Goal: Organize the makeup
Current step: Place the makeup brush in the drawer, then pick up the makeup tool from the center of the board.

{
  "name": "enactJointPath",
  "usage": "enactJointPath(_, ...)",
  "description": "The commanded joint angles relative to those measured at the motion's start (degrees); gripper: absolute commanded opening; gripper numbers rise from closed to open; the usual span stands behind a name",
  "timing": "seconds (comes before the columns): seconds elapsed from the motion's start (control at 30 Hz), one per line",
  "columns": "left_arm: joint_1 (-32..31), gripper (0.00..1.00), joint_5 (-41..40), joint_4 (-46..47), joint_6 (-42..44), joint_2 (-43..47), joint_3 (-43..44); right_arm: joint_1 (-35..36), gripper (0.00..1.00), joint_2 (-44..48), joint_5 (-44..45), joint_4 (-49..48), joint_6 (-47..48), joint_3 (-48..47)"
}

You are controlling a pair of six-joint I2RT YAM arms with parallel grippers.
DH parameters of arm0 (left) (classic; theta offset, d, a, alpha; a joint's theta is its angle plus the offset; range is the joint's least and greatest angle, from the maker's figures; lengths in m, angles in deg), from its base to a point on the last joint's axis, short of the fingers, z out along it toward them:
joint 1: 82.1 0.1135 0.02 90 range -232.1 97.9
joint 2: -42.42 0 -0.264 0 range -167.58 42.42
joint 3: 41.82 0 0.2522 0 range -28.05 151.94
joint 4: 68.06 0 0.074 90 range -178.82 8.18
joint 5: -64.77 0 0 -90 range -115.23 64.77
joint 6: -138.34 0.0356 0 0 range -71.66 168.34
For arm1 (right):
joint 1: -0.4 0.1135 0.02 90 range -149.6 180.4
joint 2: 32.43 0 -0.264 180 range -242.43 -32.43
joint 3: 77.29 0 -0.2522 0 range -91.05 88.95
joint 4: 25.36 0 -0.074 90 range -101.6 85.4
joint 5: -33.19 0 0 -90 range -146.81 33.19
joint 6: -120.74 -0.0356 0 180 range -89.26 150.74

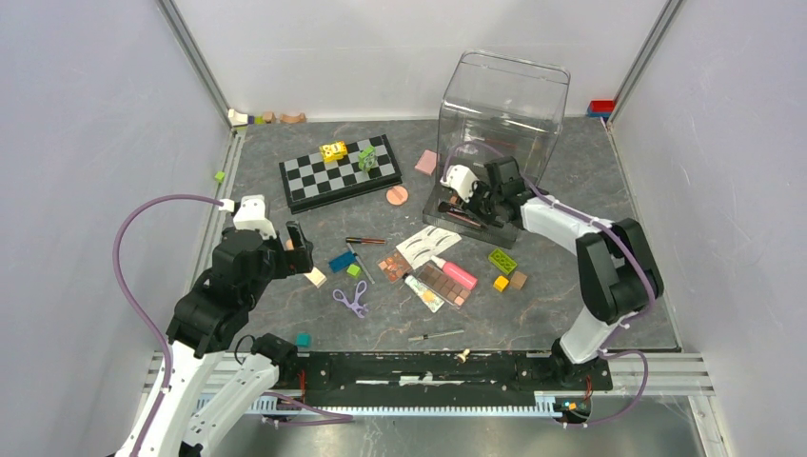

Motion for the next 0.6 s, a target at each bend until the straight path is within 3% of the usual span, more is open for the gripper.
enactJointPath(0.0, 0.3, 1.0, -0.4, 2.3, -0.2, -0.1, 0.0, -0.1, 0.3, 6.3, -0.1, -0.5, -3.2, -2.7)
enactJointPath(0.37, 0.3, 1.0, -0.3, 2.3, -0.2, -0.4, -0.1, 0.9, 0.3, 21.4, -4.0, -8.0, -16.7, 5.7)
enactJointPath(0.57, 0.3, 1.0, -0.4, 2.3, -0.2, -0.7, -0.1, 6.2, 0.31, 27.3, -4.1, -9.9, -26.6, 9.8)
